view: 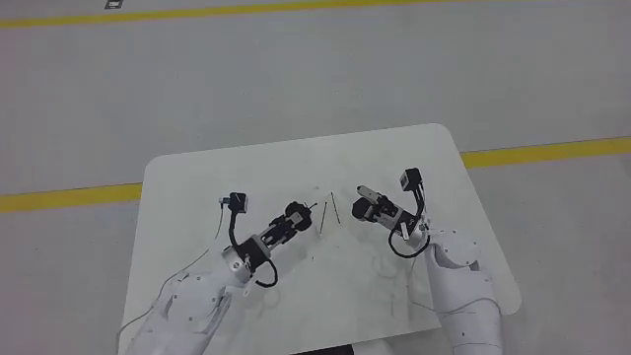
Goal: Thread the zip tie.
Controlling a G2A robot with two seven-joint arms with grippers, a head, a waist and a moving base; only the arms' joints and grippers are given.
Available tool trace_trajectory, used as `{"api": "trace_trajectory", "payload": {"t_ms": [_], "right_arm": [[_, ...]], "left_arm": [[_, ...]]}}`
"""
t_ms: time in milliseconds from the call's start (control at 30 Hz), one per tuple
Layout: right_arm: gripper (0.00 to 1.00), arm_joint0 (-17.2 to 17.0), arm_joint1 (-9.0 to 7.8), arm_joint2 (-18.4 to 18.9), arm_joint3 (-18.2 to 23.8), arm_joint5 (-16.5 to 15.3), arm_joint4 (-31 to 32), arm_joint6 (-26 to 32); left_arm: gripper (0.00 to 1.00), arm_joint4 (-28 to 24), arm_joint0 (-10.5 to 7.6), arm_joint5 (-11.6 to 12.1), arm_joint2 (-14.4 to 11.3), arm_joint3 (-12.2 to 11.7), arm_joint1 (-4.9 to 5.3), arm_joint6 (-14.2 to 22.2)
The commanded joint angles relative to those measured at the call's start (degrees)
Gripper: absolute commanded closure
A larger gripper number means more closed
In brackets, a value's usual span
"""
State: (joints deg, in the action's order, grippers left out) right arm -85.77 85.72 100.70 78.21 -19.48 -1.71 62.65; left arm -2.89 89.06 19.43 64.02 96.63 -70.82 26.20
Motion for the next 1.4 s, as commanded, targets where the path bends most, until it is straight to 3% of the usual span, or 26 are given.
{"api": "trace_trajectory", "payload": {"t_ms": [0, 167, 267, 400, 567, 700, 867, 1133, 1367], "right_arm": [[0.00, 0.0, 0.00, 0.0, 0.0, 0.0, 0.0, 0.0], [0.00, 0.0, 0.00, 0.0, 0.0, 0.0, 0.0, 0.0], [0.00, 0.0, 0.00, 0.0, 0.0, 0.0, 0.0, 0.0], [0.00, 0.3, -0.06, -0.9, 1.0, 0.0, 0.8, -0.6], [0.00, 3.2, -0.70, -6.6, 3.5, 1.6, 11.9, -1.0], [0.00, 6.1, -1.03, -11.2, 1.0, 3.4, 19.0, -1.7], [0.00, 9.1, -1.60, -14.2, -2.5, 3.4, 24.8, -3.7], [0.00, 9.2, -1.64, -14.2, -2.4, 3.1, 25.0, -4.4], [0.00, 11.7, -1.84, -18.5, -6.4, 3.6, 27.4, -7.4]], "left_arm": [[1.00, -1.2, 0.61, 0.0, 2.1, -0.4, 0.49, 0.9], [1.00, -3.4, 4.39, 0.0, 8.3, 1.2, 1.58, 1.1], [1.00, -4.3, 4.98, 0.0, 10.0, 1.5, 1.72, 0.9], [1.00, -4.2, 4.92, 0.0, 10.1, 1.5, 1.70, 1.0], [1.00, -4.2, 4.92, 0.0, 10.1, 1.5, 1.70, 1.0], [1.00, -4.2, 4.92, 0.0, 10.1, 1.5, 1.70, 1.0], [1.00, -4.2, 4.92, 0.0, 10.1, 1.5, 1.70, 1.0], [1.00, -4.2, 4.92, 0.0, 10.1, 1.5, 1.70, 1.0], [1.00, -4.2, 4.92, 0.0, 10.1, 1.5, 1.70, 1.0]]}}
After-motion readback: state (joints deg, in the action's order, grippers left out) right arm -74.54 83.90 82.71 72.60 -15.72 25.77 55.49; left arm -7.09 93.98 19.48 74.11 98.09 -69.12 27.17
